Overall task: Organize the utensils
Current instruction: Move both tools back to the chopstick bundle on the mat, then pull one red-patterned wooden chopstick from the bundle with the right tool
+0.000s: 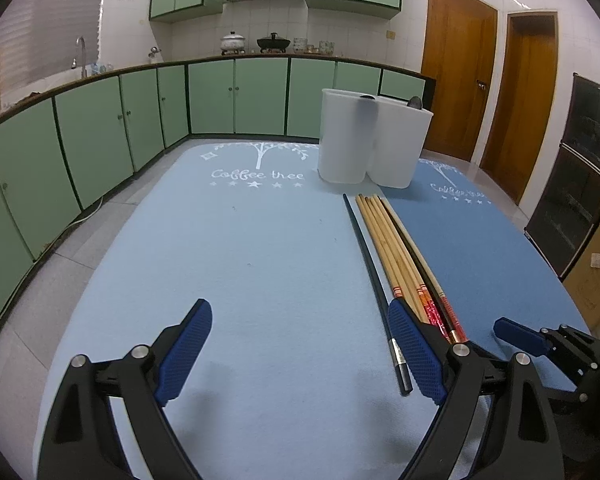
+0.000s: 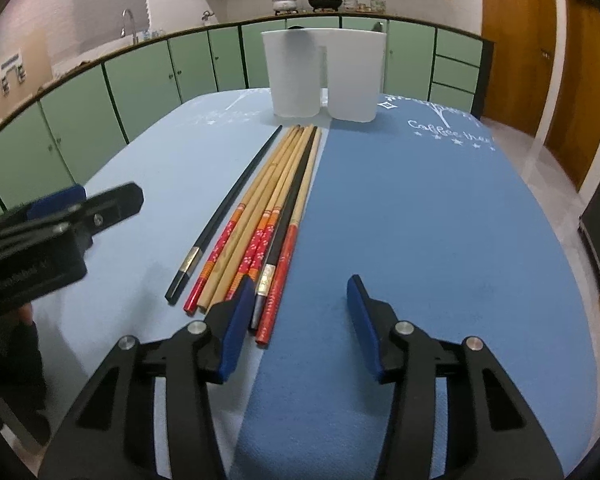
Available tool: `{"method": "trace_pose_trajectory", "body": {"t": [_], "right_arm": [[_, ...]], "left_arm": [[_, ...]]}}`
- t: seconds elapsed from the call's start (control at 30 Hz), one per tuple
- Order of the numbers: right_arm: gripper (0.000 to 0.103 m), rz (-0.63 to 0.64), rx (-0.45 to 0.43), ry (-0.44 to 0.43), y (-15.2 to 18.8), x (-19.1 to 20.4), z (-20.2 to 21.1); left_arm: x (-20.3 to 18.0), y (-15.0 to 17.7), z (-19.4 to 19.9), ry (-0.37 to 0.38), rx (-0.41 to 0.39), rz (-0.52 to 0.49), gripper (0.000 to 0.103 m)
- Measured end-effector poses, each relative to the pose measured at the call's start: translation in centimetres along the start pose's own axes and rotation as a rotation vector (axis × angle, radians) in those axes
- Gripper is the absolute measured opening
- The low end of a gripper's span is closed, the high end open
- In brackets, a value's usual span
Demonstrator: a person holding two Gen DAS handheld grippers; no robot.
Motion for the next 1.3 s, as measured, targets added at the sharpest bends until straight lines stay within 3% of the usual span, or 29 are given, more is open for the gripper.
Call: {"method": "trace_pose_trajectory", "body": {"t": [0.1, 0.37, 0.53, 0.77, 0.87, 0.93, 0.97, 1.3], "right_arm": [[0.047, -0.031, -0.009, -0.013, -0.2, -0.2, 0.4], [0.045, 0.050, -0.006, 0.038, -0.2, 0.5, -0.5], [0.039, -0.022, 0.023, 0.040, -0.2, -0.8, -1.0], [0.039, 0.046, 0.034, 0.041, 0.5, 0.2, -0.8], [0.031, 0.050, 0.032, 0.044, 0.4, 0.2, -1.0], [0.009, 0.047, 0.031, 0.048, 0.3, -0.2, -1.0], [0.006, 0.049, 0.029, 0.056, 0.2, -0.4, -1.0], [0.007, -0.074, 0.037, 0.155, -0.6, -5.7, -1.7]], "left_arm": [[0.0, 0.0, -0.2, -0.001, 0.002, -0.001, 0.088], [0.0, 0.1, -0.3, -0.002, 0.006, -0.004, 0.088], [0.1, 0.0, -0.3, -0.003, 0.002, 0.002, 0.088], [0.2, 0.1, -0.3, -0.007, 0.004, 0.009, 0.088], [0.1, 0.1, -0.4, -0.006, 0.005, 0.007, 0.088], [0.0, 0.1, -0.4, -0.005, 0.007, 0.004, 0.088], [0.0, 0.1, -0.5, -0.005, 0.006, 0.002, 0.088], [-1.0, 0.0, -0.8, 0.015, 0.014, -0.011, 0.088]]}}
Point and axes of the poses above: each gripper's, at about its wrist camera, not at the fingertips, and z roughly against the way its jaws point, x to its left, y to its underside, the point moved 8 cm from there along -z, roughly the way its jaws point, and after that the axes turned 14 degrees about -x, right-handed, at the moved point
